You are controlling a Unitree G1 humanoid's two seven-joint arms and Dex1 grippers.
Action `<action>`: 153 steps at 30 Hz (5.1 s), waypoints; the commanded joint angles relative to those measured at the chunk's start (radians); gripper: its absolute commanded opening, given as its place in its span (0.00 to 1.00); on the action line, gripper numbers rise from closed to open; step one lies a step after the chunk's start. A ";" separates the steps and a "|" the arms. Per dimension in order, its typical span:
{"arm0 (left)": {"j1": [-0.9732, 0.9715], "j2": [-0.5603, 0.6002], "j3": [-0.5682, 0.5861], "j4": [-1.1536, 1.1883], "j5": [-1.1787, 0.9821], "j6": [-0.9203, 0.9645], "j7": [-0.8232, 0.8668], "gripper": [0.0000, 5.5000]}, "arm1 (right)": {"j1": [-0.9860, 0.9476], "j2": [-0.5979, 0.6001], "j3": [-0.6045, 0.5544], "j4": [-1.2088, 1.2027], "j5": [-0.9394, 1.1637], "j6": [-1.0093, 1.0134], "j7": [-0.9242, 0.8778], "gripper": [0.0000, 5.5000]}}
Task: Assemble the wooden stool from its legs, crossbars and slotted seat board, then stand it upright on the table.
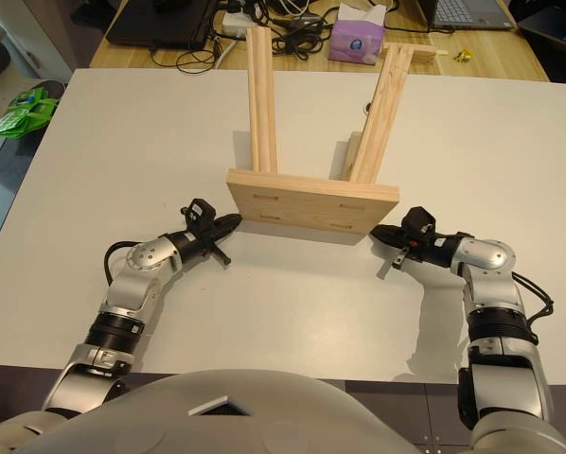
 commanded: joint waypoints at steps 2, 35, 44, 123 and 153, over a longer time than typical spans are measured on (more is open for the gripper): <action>0.034 -0.018 -0.037 0.034 0.019 0.061 -0.005 0.01 | 0.015 0.005 0.004 -0.031 0.006 -0.020 0.021 0.00; 0.086 0.003 0.013 -0.208 -0.186 0.139 -0.171 0.01 | 0.104 0.001 -0.091 -0.269 0.203 0.135 0.165 0.00; 0.089 0.001 0.046 -0.274 -0.254 0.178 -0.183 0.01 | 0.113 -0.002 -0.092 -0.294 0.214 0.157 0.170 0.00; -0.125 -0.074 0.252 -0.567 -0.668 0.315 -0.010 0.01 | 0.013 0.056 -0.330 -0.715 0.683 0.735 -0.026 0.00; 0.035 -0.067 0.425 -0.152 -0.459 0.022 0.074 0.01 | 0.039 0.055 -0.412 -0.386 0.520 0.581 -0.167 0.00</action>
